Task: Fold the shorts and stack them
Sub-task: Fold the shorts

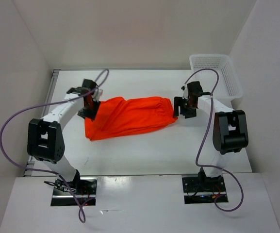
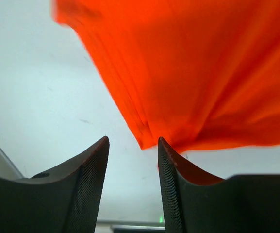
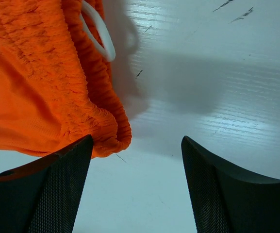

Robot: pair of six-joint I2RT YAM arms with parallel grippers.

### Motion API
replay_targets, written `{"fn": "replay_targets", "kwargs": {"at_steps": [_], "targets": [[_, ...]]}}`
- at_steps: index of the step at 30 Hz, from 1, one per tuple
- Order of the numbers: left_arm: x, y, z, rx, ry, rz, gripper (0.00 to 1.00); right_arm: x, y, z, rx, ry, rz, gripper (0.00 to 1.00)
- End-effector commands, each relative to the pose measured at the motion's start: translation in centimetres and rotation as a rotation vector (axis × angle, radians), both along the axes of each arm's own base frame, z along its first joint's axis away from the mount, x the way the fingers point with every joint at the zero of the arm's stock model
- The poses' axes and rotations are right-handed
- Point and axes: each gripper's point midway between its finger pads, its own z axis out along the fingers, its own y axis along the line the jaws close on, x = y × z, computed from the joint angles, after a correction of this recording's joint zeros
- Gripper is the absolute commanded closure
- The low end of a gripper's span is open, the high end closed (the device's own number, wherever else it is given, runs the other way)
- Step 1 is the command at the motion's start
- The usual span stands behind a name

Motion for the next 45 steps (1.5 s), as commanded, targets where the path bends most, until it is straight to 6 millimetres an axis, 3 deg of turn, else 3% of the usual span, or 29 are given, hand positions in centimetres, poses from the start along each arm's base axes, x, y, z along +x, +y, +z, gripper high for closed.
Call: {"fn": "replay_targets", "kwargs": {"at_steps": [1, 6, 7, 12, 16, 19, 22, 26, 28, 29, 30, 34, 40, 45], "targets": [[3.1, 0.3, 3.1, -0.214, -0.057, 0.064, 0.47, 0.7, 0.4, -0.6, 0.015, 0.006, -0.051, 0.21], [6.1, 2.0, 1.6, -0.288, -0.040, 0.127, 0.47, 0.8, 1.6, -1.2, -0.008, 0.008, -0.019, 0.24], [6.7, 2.3, 0.1, -0.300, -0.012, 0.140, 0.47, 0.6, 1.9, -1.6, -0.009, 0.017, -0.010, 0.24], [10.8, 0.9, -2.1, -0.400, 0.010, 0.120, 0.47, -0.4, 2.7, -2.6, -0.031, 0.045, 0.005, 0.25], [12.1, 0.2, -3.9, -0.440, 0.033, 0.111, 0.46, -0.5, 2.5, -3.7, -0.039, 0.069, -0.008, 0.27], [12.6, 1.7, -5.3, -0.382, 0.039, 0.140, 0.46, -0.6, 2.7, -4.0, -0.028, 0.083, -0.012, 0.28], [12.4, 2.2, -5.1, -0.373, 0.025, 0.150, 0.46, 0.4, 3.4, -2.5, -0.006, 0.036, 0.066, 0.28], [12.8, 1.8, -0.6, -0.400, -0.066, 0.124, 0.46, 0.9, 2.7, 0.2, -0.065, -0.053, 0.178, 0.33], [12.6, 1.8, 0.5, -0.400, -0.088, 0.119, 0.46, 0.7, 2.7, 1.7, -0.070, -0.095, 0.214, 0.33], [12.3, 2.3, 0.5, -0.375, -0.089, 0.129, 0.46, 0.2, 2.9, 2.0, -0.058, -0.101, 0.230, 0.33], [12.3, 2.4, 0.9, -0.366, -0.100, 0.130, 0.46, 0.2, 3.4, 3.5, -0.026, -0.137, 0.244, 0.33], [12.1, 2.8, -1.2, -0.342, -0.064, 0.146, 0.46, 0.1, 4.8, 4.9, 0.060, -0.168, 0.224, 0.33], [11.7, 3.0, -5.1, -0.331, 0.019, 0.163, 0.46, -0.6, 4.0, 0.2, 0.022, -0.038, 0.111, 0.29], [11.9, 3.0, -6.7, -0.329, 0.043, 0.167, 0.46, -0.9, 4.9, -2.4, -0.030, 0.005, 0.137, 0.28]]}}
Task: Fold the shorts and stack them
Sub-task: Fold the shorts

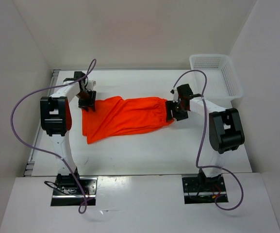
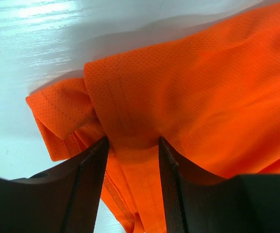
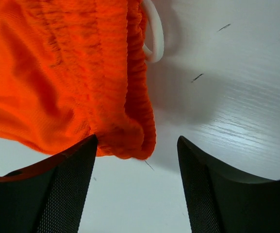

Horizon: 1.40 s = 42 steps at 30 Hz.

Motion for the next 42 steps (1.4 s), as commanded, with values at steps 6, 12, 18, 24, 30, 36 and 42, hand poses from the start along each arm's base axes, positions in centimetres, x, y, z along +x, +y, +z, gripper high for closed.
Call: {"fn": "replay_targets", "kwargs": {"at_steps": [6, 12, 18, 24, 30, 36, 42], "targets": [[0.5, 0.8, -2.0, 0.027, 0.025, 0.010, 0.66, -0.4, 2.1, -3.4, -0.002, 0.054, 0.001, 0.31], [1.0, 2.1, -1.5, 0.076, -0.001, 0.034, 1.00, -0.1, 2.6, -3.7, 0.025, 0.060, -0.009, 0.79], [3.1, 7.1, 1.1, 0.170, -0.090, 0.136, 1.00, 2.2, -0.1, -2.3, -0.025, -0.002, -0.081, 1.00], [3.3, 7.6, 1.5, 0.173, -0.100, 0.146, 0.99, 2.3, -0.3, -1.6, 0.008, -0.023, -0.057, 1.00], [4.0, 6.5, 2.0, 0.157, -0.114, 0.122, 0.48, 4.1, 0.3, 0.8, 0.026, -0.101, -0.002, 1.00], [5.9, -1.5, 9.9, 0.152, -0.300, -0.028, 0.39, 5.2, 0.9, 3.7, 0.050, -0.184, 0.049, 1.00], [3.5, -15.5, 8.2, 0.011, -0.271, -0.321, 0.33, 6.6, 0.0, 6.5, -0.010, -0.285, 0.056, 1.00]]}}
